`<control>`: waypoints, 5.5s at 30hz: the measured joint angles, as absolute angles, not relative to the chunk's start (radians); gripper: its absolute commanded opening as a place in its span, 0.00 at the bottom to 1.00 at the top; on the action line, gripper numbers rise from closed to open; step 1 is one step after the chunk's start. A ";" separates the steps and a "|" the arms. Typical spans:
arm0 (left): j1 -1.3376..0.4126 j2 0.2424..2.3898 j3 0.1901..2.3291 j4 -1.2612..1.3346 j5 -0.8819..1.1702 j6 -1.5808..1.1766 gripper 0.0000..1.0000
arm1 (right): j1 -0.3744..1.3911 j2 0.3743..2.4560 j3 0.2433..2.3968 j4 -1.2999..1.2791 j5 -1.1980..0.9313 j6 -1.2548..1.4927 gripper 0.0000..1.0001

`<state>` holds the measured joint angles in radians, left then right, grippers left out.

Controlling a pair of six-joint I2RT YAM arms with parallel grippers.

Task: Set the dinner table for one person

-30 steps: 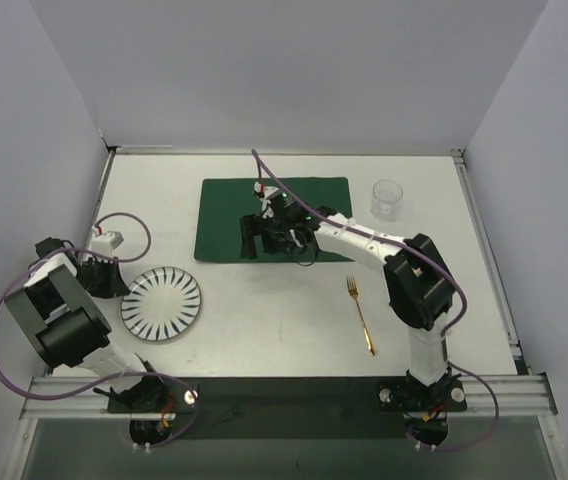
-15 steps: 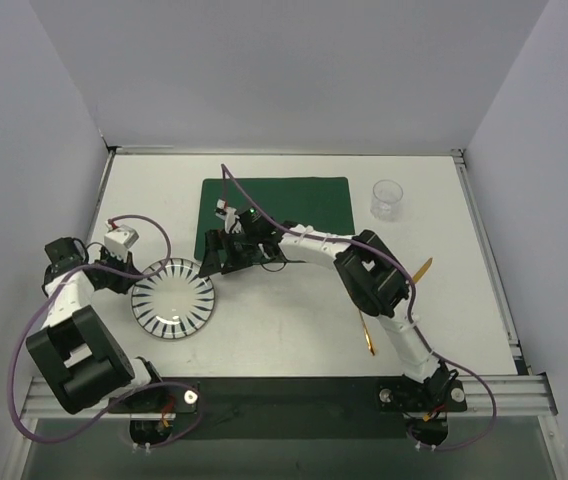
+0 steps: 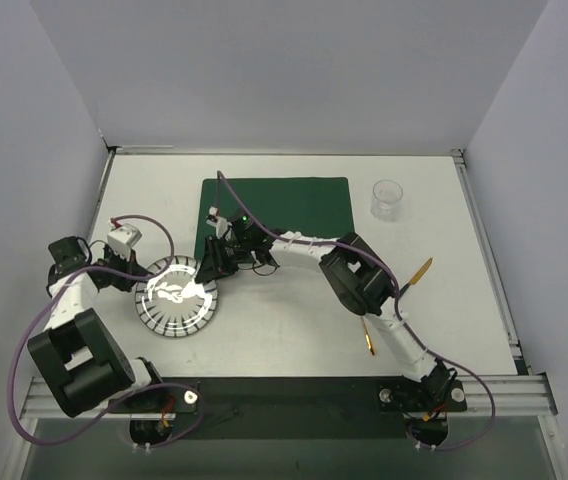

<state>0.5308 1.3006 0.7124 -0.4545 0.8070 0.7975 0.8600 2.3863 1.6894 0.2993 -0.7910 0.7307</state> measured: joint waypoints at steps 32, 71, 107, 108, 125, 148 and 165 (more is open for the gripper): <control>0.479 1.305 0.939 -0.479 0.724 0.549 0.97 | 0.513 1.963 1.315 0.384 -0.701 0.881 0.00; 0.233 1.345 0.888 -0.398 0.556 0.505 0.97 | 0.443 1.992 1.307 0.017 -0.231 0.660 0.56; 0.054 1.473 0.889 -0.287 0.382 0.453 0.97 | 0.455 1.509 0.768 -0.383 -0.126 0.445 0.24; 0.054 1.473 0.889 -0.287 0.382 0.453 0.97 | 0.451 1.510 0.768 -0.383 -0.126 0.444 0.16; 0.055 1.455 0.943 -0.365 0.382 0.467 0.97 | 0.554 1.436 1.013 -0.427 -0.078 0.429 0.00; 0.223 1.436 0.976 -0.377 0.387 0.440 0.97 | 0.747 2.376 2.072 -0.093 -0.154 0.620 0.00; 0.217 1.443 0.972 -0.376 0.424 0.425 0.97 | 0.770 2.649 2.341 0.004 -0.101 0.632 0.00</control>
<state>0.2169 1.4429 0.9722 -0.3763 0.4236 0.4248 0.7704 2.6488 2.3409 0.0036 -0.1009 0.6323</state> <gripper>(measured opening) 0.972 0.040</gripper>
